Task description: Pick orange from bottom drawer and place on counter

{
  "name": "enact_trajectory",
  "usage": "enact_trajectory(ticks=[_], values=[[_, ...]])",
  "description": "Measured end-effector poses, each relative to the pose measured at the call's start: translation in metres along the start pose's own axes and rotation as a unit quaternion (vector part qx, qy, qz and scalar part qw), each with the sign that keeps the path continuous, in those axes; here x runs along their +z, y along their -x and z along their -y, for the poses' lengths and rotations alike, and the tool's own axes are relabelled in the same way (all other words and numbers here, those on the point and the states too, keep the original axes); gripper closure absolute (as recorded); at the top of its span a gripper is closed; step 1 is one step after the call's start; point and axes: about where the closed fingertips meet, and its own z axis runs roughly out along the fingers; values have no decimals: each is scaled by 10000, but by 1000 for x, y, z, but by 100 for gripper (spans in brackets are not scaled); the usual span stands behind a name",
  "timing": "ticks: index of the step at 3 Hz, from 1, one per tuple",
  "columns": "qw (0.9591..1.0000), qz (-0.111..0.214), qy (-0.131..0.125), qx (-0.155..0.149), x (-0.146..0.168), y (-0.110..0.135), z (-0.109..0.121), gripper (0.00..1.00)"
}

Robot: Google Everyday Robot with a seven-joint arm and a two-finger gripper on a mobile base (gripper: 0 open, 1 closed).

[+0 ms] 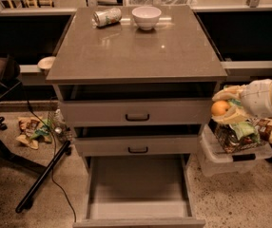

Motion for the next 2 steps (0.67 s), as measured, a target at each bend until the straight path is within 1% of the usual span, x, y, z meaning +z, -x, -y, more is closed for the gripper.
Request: enact_trajectory(ticks=[1, 2], values=[[10000, -15, -9, -27, -2, 2, 1, 100], [9996, 204, -172, 26, -15, 12, 16, 100]])
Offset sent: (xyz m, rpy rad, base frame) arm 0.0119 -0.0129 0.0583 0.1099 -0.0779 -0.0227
